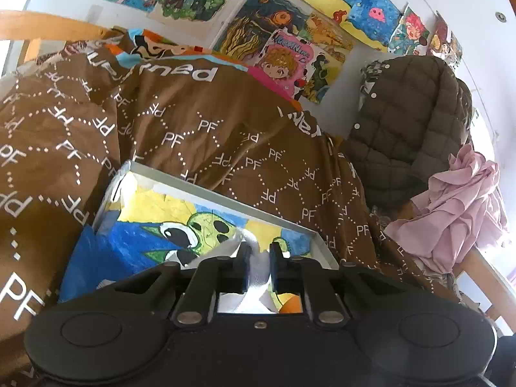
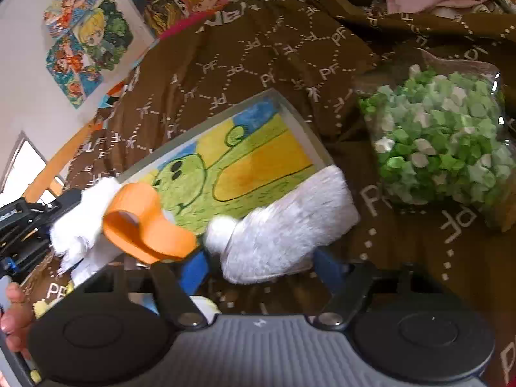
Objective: Organize soft objects
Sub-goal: 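Carry the white cloth with the left tool while the right tool carries the card to the tray, then release the white cloth into the tray while the right tool releases the card there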
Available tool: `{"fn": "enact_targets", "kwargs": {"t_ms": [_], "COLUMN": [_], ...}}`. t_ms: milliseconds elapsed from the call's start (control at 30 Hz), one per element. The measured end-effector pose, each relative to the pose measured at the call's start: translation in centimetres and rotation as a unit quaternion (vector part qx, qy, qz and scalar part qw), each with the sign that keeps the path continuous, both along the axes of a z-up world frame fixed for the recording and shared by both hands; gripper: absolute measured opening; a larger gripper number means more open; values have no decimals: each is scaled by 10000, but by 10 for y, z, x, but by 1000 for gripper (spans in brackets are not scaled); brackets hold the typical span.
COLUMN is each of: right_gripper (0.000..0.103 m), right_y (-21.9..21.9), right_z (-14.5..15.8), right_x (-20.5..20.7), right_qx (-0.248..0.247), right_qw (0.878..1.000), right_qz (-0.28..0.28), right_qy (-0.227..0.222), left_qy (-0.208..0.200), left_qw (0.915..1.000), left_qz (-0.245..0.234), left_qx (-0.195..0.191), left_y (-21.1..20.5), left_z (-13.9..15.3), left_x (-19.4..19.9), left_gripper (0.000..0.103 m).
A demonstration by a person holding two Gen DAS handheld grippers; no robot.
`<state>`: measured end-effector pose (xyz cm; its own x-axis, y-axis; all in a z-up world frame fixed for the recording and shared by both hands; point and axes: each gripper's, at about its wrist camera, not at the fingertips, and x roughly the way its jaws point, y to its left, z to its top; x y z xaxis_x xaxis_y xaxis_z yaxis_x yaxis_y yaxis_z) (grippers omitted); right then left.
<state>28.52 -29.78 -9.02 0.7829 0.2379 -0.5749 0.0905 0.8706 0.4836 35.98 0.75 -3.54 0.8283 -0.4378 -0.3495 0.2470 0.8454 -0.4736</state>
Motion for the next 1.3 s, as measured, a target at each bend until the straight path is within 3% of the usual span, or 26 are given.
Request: {"fn": "enact_targets", "kwargs": {"t_ms": [267, 400, 667, 867, 967, 1200, 1300], "right_gripper": [73, 66, 66, 74, 79, 91, 96], "right_y": [11, 24, 26, 21, 21, 17, 16], "right_z": [16, 39, 27, 37, 48, 83, 100], "right_x": [-3, -9, 5, -3, -10, -46, -66], "right_qx": [-34, -199, -66, -94, -166, -433, -577], "right_qw": [9992, 9951, 9971, 9960, 9946, 9863, 9803], "right_qz": [112, 378, 439, 402, 382, 345, 341], "right_qy": [-391, -888, -612, -797, -947, -1551, -1860], "left_qy": [-8, -70, 62, 163, 163, -101, -310], "left_qw": [10000, 9999, 9999, 9997, 9995, 9988, 9974], "left_qz": [-40, -84, -44, 71, 180, 420, 514], "left_qx": [-29, 56, 147, 191, 189, 248, 396], "left_y": [-2, -6, -6, -3, -1, 4, 5], "left_z": [5, 8, 2, 5, 11, 38, 53], "left_x": [-2, -4, -4, -8, -15, -52, -73], "left_gripper": [17, 17, 18, 39, 56, 83, 89]}}
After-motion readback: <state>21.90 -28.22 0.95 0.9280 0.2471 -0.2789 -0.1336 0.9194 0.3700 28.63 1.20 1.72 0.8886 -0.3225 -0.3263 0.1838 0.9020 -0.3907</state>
